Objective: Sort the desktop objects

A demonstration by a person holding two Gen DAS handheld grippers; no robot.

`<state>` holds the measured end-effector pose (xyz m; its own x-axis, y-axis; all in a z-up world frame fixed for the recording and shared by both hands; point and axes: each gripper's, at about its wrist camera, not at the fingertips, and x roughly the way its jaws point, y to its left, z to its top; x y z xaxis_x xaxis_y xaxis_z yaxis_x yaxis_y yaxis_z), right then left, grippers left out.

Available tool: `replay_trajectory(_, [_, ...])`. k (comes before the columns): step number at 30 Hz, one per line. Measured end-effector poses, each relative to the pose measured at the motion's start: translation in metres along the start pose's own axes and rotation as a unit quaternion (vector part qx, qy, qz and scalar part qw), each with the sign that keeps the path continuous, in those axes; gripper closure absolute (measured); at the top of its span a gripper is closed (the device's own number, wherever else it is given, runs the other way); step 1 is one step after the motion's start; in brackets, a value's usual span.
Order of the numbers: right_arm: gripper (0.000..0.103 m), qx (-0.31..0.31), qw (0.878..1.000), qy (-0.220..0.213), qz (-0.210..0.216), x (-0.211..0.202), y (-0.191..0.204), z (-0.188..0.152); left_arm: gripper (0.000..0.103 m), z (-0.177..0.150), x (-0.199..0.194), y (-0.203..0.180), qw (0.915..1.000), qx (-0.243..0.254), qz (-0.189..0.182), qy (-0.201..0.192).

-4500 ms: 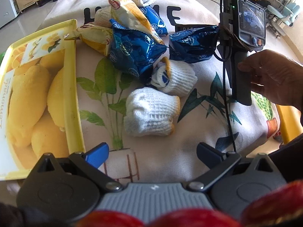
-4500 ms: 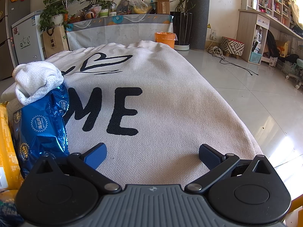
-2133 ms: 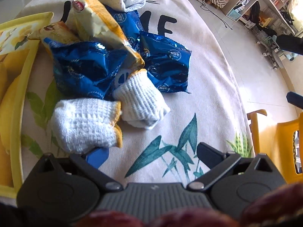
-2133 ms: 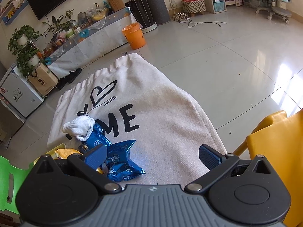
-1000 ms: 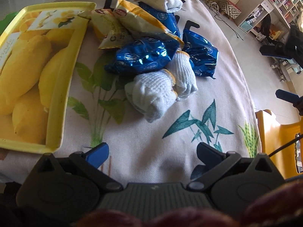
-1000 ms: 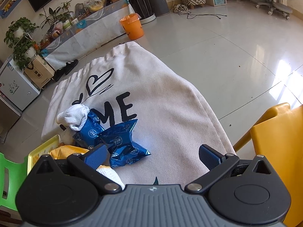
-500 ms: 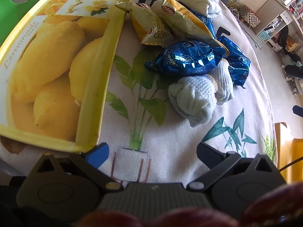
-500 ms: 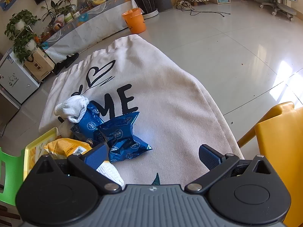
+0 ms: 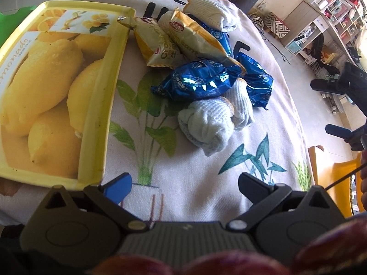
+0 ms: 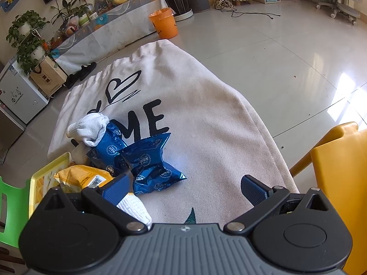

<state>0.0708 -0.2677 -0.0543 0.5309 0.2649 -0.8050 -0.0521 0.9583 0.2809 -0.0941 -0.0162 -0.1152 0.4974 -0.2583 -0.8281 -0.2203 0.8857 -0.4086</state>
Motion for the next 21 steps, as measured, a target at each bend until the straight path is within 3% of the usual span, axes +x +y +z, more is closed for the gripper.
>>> replay_trajectory(7, [0.000,-0.003,1.000,0.001,-0.001,0.000,0.002,-0.001,0.001,0.001,0.006,-0.002,0.9999,0.006,-0.006,-0.008])
replay_trajectory(12, [0.000,-0.005,1.000,0.000,0.002,0.000,0.004,-0.001,0.001,0.000,0.004,-0.006,0.9990,0.018,-0.038,-0.015])
replay_trajectory(21, [0.000,-0.009,1.000,0.006,0.004,0.002,0.008,-0.001,0.001,0.003,0.017,0.002,0.9999,0.003,0.011,0.000])
